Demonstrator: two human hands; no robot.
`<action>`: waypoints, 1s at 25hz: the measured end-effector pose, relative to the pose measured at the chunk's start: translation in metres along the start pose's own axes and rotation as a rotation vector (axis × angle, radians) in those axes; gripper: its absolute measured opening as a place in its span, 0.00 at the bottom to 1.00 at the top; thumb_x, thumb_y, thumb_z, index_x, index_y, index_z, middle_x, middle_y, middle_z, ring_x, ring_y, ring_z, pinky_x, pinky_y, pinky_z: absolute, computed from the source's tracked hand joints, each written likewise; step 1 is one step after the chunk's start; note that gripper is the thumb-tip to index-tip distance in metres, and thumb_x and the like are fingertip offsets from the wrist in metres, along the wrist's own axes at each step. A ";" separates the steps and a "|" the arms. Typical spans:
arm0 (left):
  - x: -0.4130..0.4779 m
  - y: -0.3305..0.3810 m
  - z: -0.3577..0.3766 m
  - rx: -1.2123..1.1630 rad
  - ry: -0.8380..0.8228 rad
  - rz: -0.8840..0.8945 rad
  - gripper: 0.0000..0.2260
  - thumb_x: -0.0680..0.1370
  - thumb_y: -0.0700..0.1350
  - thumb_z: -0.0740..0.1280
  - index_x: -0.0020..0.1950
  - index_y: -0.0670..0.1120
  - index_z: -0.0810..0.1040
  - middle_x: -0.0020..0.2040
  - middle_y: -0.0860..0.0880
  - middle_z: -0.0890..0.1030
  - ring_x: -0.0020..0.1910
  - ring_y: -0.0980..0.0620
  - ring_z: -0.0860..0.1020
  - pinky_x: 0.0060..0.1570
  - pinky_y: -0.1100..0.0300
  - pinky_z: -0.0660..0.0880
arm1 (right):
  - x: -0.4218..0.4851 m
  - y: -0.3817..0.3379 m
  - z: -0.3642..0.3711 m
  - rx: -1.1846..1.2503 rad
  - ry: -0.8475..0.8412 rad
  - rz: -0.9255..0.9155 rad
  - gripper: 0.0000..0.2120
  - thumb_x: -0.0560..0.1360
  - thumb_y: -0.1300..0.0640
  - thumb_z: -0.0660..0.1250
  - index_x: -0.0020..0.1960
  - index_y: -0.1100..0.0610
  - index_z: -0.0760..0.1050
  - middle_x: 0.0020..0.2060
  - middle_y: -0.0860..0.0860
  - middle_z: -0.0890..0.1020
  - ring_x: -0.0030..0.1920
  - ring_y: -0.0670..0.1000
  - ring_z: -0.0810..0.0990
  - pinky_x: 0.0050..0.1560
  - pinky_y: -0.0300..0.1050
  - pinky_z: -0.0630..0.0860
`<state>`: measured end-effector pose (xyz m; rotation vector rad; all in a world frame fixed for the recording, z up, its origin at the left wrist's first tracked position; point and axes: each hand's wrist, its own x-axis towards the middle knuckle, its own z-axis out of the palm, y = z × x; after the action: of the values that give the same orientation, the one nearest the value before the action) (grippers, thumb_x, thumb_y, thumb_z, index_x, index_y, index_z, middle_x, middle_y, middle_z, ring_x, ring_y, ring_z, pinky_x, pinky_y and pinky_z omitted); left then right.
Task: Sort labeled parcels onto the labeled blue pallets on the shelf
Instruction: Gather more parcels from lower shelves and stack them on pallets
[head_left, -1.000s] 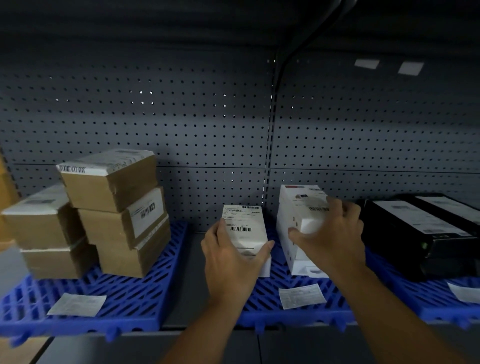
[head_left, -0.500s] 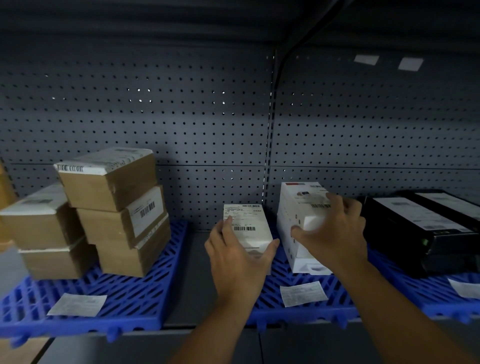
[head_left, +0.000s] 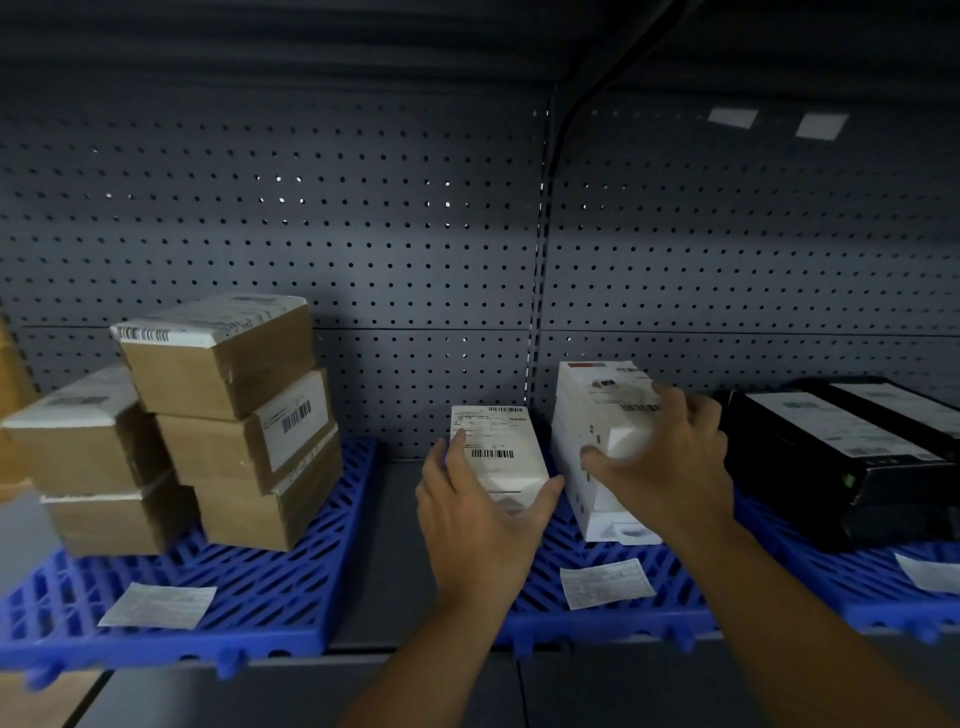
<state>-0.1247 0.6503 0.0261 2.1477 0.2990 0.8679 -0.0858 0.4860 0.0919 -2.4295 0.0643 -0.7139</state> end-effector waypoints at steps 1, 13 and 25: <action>-0.001 0.000 -0.002 -0.001 0.013 0.008 0.48 0.66 0.76 0.68 0.78 0.51 0.59 0.76 0.49 0.64 0.74 0.47 0.63 0.73 0.45 0.66 | -0.001 -0.001 -0.001 0.009 0.012 -0.004 0.49 0.58 0.36 0.78 0.72 0.48 0.61 0.68 0.52 0.63 0.68 0.61 0.66 0.56 0.60 0.75; -0.034 0.114 -0.016 -0.421 0.014 0.692 0.15 0.81 0.50 0.65 0.66 0.50 0.77 0.64 0.54 0.77 0.67 0.53 0.73 0.68 0.54 0.67 | -0.037 0.045 -0.084 -0.024 0.235 -0.065 0.30 0.77 0.33 0.59 0.68 0.54 0.71 0.64 0.54 0.75 0.64 0.58 0.73 0.61 0.61 0.73; -0.183 0.196 0.088 -0.464 -0.638 0.767 0.10 0.79 0.52 0.66 0.60 0.53 0.78 0.57 0.57 0.77 0.61 0.55 0.73 0.60 0.57 0.70 | -0.140 0.225 -0.226 -0.578 0.216 0.341 0.31 0.71 0.41 0.71 0.70 0.50 0.70 0.67 0.50 0.72 0.68 0.57 0.70 0.64 0.56 0.69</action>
<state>-0.2144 0.3830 0.0431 1.9469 -1.0028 0.5085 -0.2935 0.2097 0.0514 -2.7503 0.8559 -0.8821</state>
